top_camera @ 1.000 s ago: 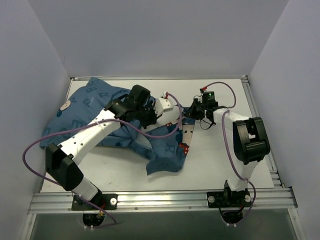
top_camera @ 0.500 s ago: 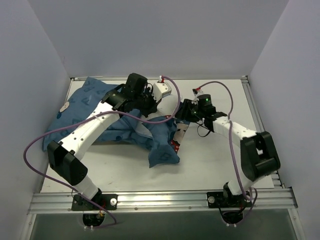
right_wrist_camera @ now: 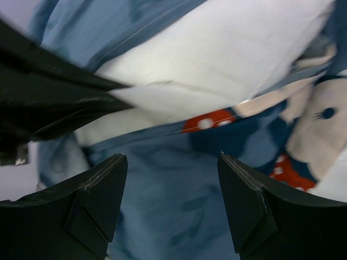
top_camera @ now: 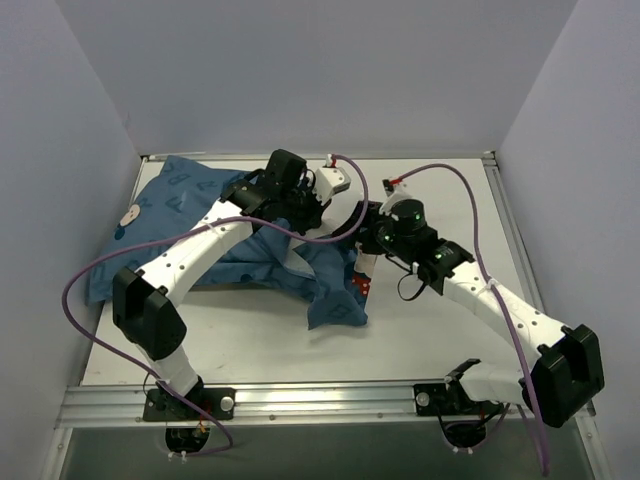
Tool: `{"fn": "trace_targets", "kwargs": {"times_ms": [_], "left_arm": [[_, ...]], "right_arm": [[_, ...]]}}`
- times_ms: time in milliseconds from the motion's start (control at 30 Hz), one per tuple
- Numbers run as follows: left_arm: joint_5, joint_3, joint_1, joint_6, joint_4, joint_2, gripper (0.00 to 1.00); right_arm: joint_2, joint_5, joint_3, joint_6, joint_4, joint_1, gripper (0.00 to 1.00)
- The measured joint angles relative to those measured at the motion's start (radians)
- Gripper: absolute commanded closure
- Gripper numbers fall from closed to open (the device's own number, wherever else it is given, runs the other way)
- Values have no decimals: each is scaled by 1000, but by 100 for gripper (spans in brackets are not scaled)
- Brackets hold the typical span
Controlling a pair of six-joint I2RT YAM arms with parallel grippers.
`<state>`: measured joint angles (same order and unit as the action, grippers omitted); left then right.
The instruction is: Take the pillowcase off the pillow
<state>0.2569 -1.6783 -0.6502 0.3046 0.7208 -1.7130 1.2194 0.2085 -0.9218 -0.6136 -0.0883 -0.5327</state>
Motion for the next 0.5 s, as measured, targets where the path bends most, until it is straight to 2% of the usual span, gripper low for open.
{"fn": "trace_targets", "kwargs": {"times_ms": [200, 500], "left_arm": [[0, -2, -4, -23, -9, -31, 98], [-8, -2, -9, -35, -25, -36, 98]], "right_arm": [[72, -51, -2, -95, -27, -151, 33], [161, -183, -33, -249, -11, -169, 35]]}}
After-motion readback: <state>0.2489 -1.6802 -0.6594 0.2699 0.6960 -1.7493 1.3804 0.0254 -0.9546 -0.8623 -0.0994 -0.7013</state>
